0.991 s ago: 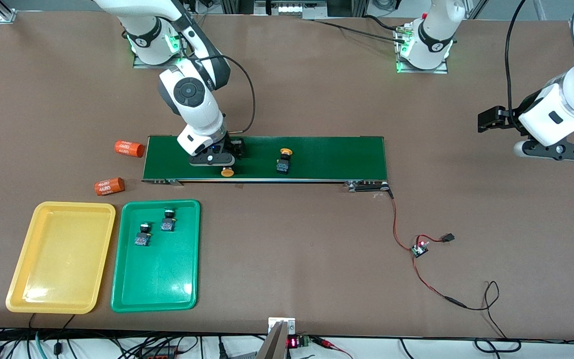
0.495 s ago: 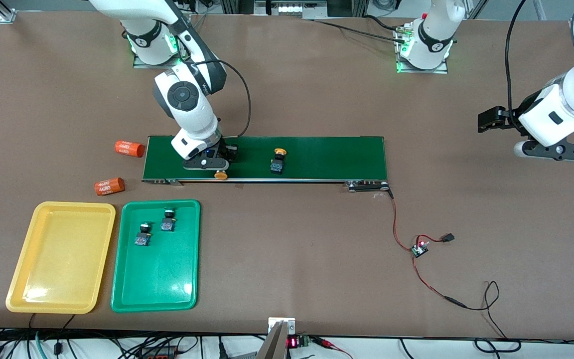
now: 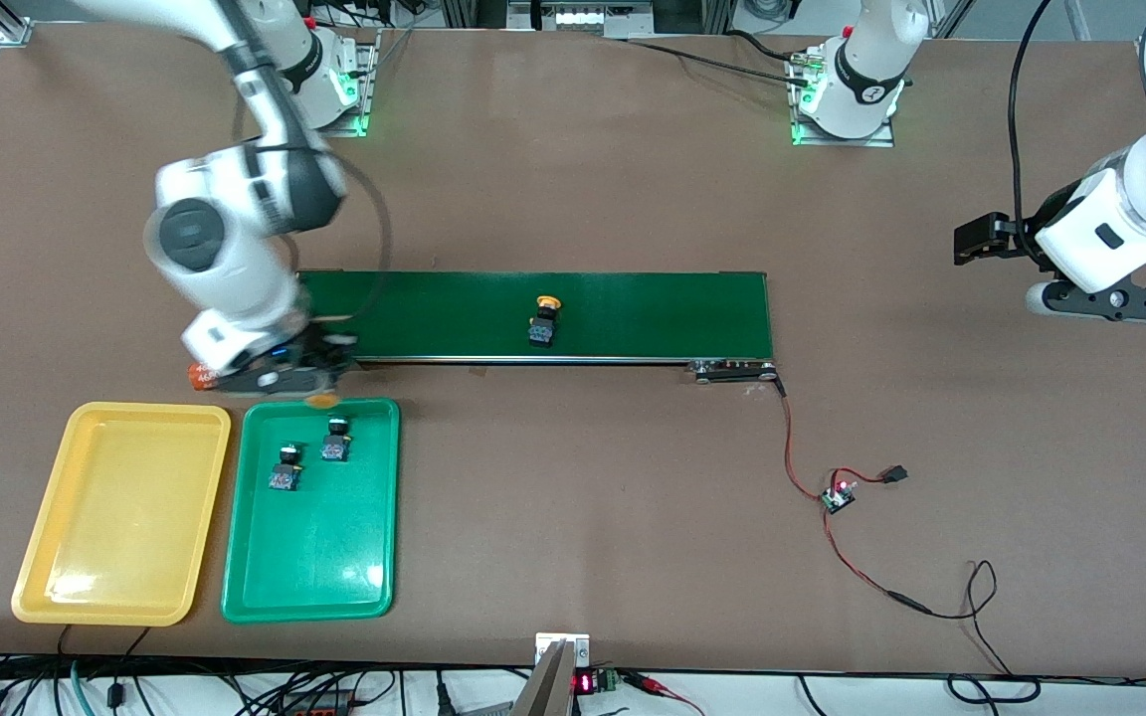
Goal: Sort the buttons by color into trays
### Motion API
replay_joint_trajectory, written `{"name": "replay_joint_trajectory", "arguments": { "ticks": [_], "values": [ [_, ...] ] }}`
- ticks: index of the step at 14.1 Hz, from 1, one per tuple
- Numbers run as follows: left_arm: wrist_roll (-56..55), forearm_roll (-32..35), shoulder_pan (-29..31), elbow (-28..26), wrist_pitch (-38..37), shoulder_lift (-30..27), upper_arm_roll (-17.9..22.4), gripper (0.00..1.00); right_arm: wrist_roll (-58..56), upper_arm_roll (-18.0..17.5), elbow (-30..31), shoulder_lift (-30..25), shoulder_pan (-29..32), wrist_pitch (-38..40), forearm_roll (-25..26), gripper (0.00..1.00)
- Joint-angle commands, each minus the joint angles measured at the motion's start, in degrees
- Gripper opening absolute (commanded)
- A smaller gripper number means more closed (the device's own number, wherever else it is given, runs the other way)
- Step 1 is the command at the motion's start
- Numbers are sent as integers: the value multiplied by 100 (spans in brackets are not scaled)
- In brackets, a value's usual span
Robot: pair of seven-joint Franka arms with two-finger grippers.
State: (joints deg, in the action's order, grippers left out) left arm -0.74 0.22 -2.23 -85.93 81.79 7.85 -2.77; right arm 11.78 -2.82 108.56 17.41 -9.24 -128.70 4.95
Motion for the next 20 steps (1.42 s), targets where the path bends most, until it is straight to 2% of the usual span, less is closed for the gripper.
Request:
{"name": "replay_joint_trajectory", "arguments": {
  "ticks": [1,7,10,15,16,17,19,20],
  "values": [
    [135,75,20,146,-119,50,-13,100,-1113,-96,-334,289,781,99,-47,8],
    [135,75,20,146,-128,50,-13,100,-3126,-96,-1108,1404,2109,-146,-38,9],
    [135,75,21,146,-128,50,-13,100,-3866,-87,-1214,1748,2444,-690,-12,9],
    [135,75,21,146,-137,50,-13,100,-4096,-87,-1223,2161,2647,-1464,-3,14],
    [135,75,21,146,-137,50,-13,100,-4131,-87,-1232,2214,2664,-1561,6,21],
    [135,75,21,146,-137,50,-13,100,-4131,-79,-1223,2249,2682,-1658,6,24],
    [135,75,21,146,-137,50,-13,100,-4123,-79,-1223,2250,2700,-1676,-12,60],
    [135,75,21,146,-137,50,-13,100,-4079,-79,-1223,2232,2691,-1676,-55,100]
  ]
}}
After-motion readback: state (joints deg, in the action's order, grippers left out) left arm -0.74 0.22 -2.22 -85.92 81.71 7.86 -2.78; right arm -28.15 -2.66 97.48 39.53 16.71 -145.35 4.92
